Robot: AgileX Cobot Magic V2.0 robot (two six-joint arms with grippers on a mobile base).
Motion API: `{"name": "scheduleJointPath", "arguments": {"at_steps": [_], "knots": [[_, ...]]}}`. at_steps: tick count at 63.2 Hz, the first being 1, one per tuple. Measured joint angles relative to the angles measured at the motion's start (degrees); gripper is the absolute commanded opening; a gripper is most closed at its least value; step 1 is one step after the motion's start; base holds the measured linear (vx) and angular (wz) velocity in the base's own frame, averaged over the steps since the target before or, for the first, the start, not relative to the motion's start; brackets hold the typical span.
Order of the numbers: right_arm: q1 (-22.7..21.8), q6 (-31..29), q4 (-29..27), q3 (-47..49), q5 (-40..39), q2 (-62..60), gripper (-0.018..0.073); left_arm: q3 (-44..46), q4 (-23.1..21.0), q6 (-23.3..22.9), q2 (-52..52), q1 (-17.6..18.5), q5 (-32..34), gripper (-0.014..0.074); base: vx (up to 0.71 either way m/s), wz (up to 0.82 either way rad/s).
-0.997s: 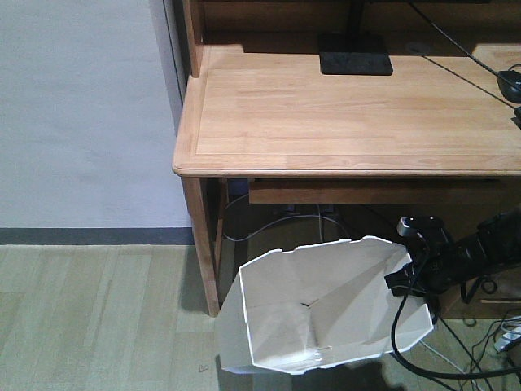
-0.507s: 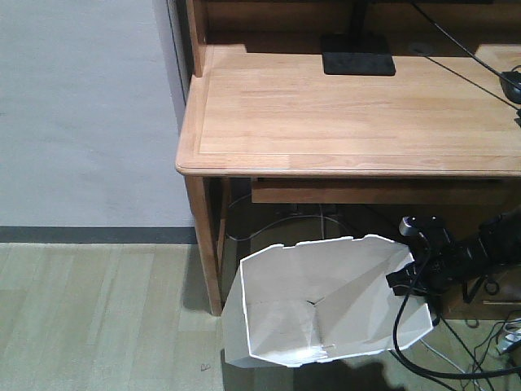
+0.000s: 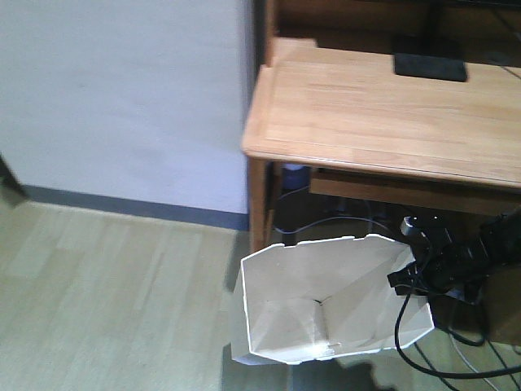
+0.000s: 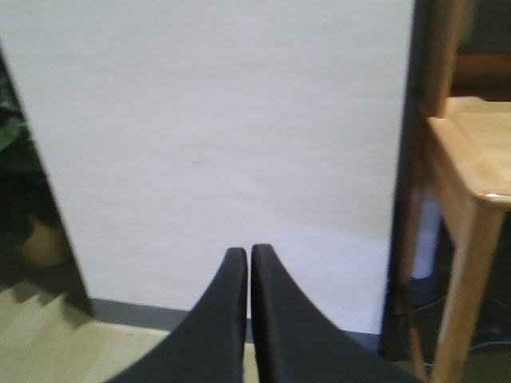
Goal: Move trash bin to bedside with robot
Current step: 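Hold the bin rim with the right gripper while the base turns toward the bed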
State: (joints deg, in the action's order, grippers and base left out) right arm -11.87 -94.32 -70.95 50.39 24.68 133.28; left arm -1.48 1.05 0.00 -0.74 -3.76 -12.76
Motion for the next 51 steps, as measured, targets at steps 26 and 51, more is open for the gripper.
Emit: {"name": "scheduleJointPath", "arguments": {"at_steps": [26,51], "knots": [[0.0,0.0,0.0,0.0,1.4,0.0,-0.0004,0.0,0.0,0.0,0.0,0.0,0.0,-0.0006,-0.12,0.63],[0.1,0.0,0.0,0.0,1.6,0.0,-0.0004,0.0,0.0,0.0,0.0,0.0,0.0,-0.0006,-0.05,0.65]]}}
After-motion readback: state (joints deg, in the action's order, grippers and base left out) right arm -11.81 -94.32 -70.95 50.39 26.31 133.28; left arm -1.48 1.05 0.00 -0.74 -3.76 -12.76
